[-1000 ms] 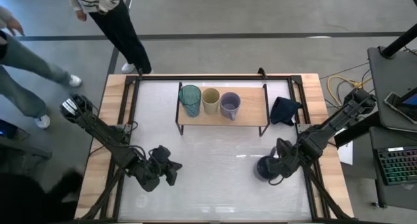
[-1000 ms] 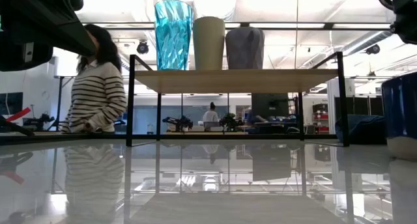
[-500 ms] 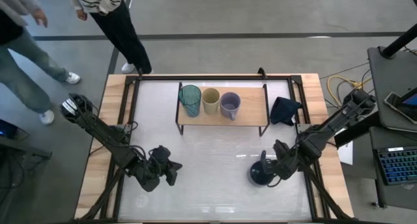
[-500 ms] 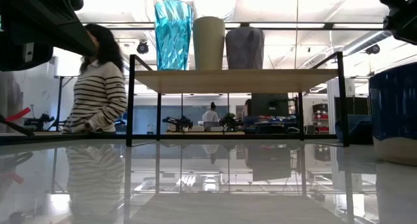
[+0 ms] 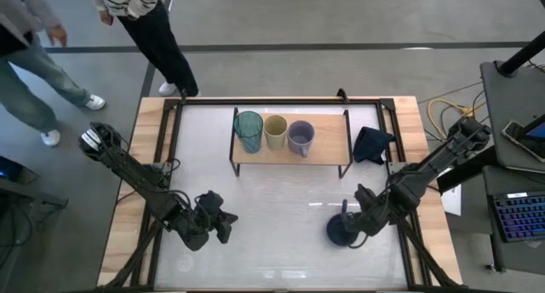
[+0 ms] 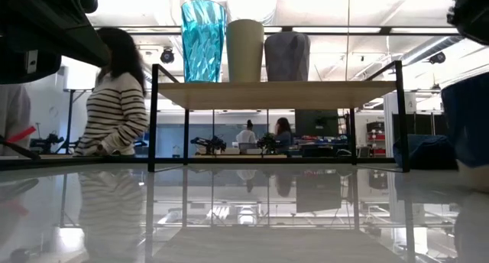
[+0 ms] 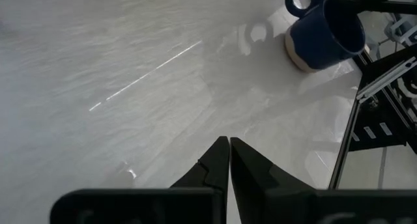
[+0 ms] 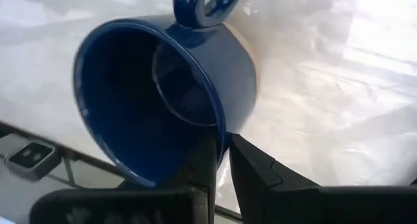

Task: Stack small to large cups/mugs on shelf
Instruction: Put the blue mug on the shelf

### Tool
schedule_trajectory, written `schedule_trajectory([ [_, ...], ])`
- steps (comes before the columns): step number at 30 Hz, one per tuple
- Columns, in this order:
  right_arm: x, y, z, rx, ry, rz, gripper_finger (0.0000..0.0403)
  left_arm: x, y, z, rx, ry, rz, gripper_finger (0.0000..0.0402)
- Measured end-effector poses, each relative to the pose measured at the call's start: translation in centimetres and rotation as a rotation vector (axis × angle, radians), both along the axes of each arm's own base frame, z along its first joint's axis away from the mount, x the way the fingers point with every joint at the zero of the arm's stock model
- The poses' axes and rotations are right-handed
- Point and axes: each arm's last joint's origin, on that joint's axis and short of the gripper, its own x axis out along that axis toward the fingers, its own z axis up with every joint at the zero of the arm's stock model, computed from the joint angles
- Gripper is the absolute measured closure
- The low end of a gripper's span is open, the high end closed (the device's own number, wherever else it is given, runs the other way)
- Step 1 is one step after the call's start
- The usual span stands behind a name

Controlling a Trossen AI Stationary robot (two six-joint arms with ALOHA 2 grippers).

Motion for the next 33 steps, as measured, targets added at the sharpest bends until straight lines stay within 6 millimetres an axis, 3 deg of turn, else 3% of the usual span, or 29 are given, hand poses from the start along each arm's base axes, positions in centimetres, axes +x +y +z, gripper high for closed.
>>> schedule_trajectory([
  [6, 0.4, 0.3, 1.4, 0.003, -0.037, 0.041, 0.0369, 0.0, 0.0, 0.0, -0.002, 0.0, 0.001, 0.0402],
  [17, -0.5, -0.3, 0.6, -0.079, 0.102, 0.063, 0.0368, 0.1, -0.1, 0.1, -0.012, -0.005, 0.001, 0.0402],
  [27, -0.7, -0.9, 0.7, -0.185, 0.089, 0.019, 0.0314, 0.1, -0.1, 0.2, -0.015, -0.01, 0.002, 0.0402],
  [33, -1.2, -1.6, 0.3, -0.235, 0.15, -0.007, 0.0361, 0.1, -0.1, 0.2, -0.016, -0.01, 0.002, 0.0402],
])
